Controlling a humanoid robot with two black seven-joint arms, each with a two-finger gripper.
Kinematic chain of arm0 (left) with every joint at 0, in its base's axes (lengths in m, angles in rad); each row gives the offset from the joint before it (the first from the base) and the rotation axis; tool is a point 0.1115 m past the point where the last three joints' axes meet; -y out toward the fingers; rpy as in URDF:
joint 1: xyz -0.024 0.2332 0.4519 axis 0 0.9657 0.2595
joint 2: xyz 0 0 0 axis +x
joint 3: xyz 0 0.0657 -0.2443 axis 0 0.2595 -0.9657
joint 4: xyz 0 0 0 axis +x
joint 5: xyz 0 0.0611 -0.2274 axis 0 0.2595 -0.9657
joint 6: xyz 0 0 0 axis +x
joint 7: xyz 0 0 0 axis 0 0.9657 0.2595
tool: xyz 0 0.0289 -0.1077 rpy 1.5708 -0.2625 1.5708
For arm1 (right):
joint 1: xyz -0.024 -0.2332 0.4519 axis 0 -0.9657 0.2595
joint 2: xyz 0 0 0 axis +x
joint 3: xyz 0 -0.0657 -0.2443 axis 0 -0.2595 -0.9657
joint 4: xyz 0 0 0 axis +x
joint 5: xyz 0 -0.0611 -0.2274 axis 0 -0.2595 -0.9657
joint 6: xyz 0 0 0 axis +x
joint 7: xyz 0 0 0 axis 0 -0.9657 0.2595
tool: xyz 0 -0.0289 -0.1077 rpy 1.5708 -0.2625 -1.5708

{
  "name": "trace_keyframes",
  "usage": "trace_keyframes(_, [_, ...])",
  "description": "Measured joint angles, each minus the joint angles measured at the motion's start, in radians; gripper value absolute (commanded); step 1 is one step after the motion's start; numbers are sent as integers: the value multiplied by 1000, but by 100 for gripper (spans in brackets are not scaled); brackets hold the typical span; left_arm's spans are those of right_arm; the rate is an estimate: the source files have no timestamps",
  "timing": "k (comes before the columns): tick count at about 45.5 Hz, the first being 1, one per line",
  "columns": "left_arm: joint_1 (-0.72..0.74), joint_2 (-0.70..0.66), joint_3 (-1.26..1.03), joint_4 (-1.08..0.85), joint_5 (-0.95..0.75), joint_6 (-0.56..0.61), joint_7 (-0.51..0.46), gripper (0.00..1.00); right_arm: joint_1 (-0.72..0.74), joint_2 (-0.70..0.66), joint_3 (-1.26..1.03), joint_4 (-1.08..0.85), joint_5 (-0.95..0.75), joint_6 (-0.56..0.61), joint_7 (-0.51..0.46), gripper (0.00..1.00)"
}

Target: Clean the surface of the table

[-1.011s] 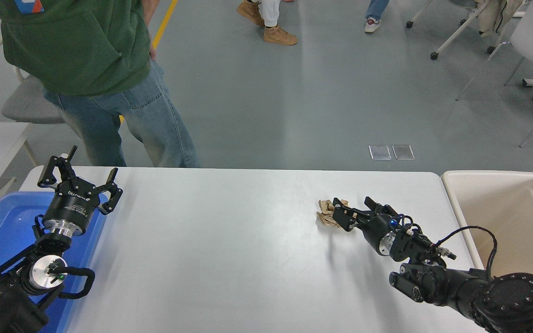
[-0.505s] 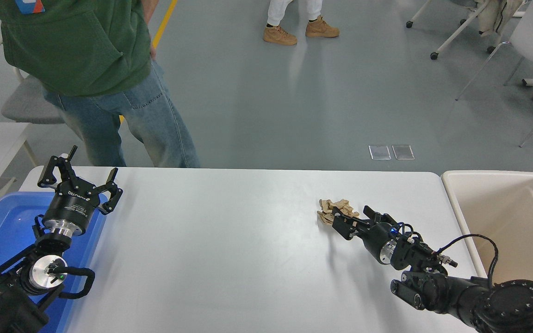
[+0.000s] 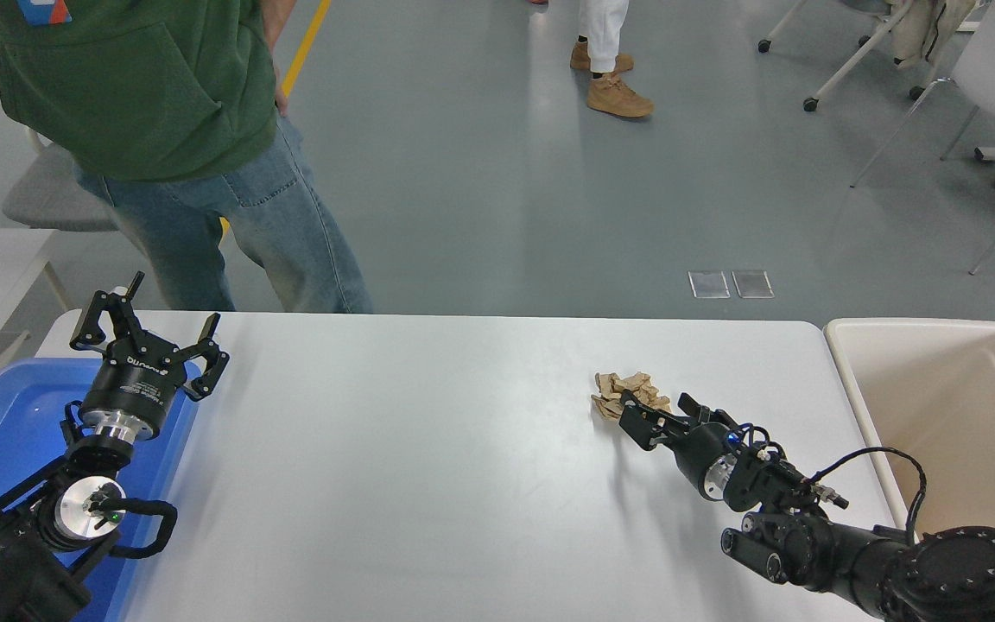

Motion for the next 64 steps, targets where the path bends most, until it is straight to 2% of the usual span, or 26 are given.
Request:
trace_keyframes(4, [0, 0, 0, 0, 0, 0, 0, 99, 1, 0, 1, 9, 0, 1, -9, 82])
trace_keyframes(5, [0, 0, 0, 0, 0, 0, 0, 99, 1, 0, 2, 12, 0, 1, -12, 74])
trace_keyframes(10, [0, 0, 0, 0, 0, 0, 0, 99, 3, 0, 2, 23, 0, 2, -17, 53])
trace_keyframes(12, [0, 0, 0, 0, 0, 0, 0, 99, 3, 0, 0, 27, -1, 3, -18, 40])
trace_keyframes(14, [0, 0, 0, 0, 0, 0, 0, 99, 4, 0, -2, 31, -2, 8, -19, 16])
trace_keyframes(18, [0, 0, 0, 0, 0, 0, 0, 99, 4, 0, -4, 34, -3, 22, -19, 0])
trace_keyframes(43, [0, 0, 0, 0, 0, 0, 0, 99, 41, 0, 16, 67, 22, 140, 43, 0])
trace_keyframes(50, [0, 0, 0, 0, 0, 0, 0, 99, 101, -19, 45, 195, 55, 166, 65, 0])
trace_keyframes(64, [0, 0, 0, 0, 0, 0, 0, 99, 211, -241, 89, 548, 79, 185, 80, 0])
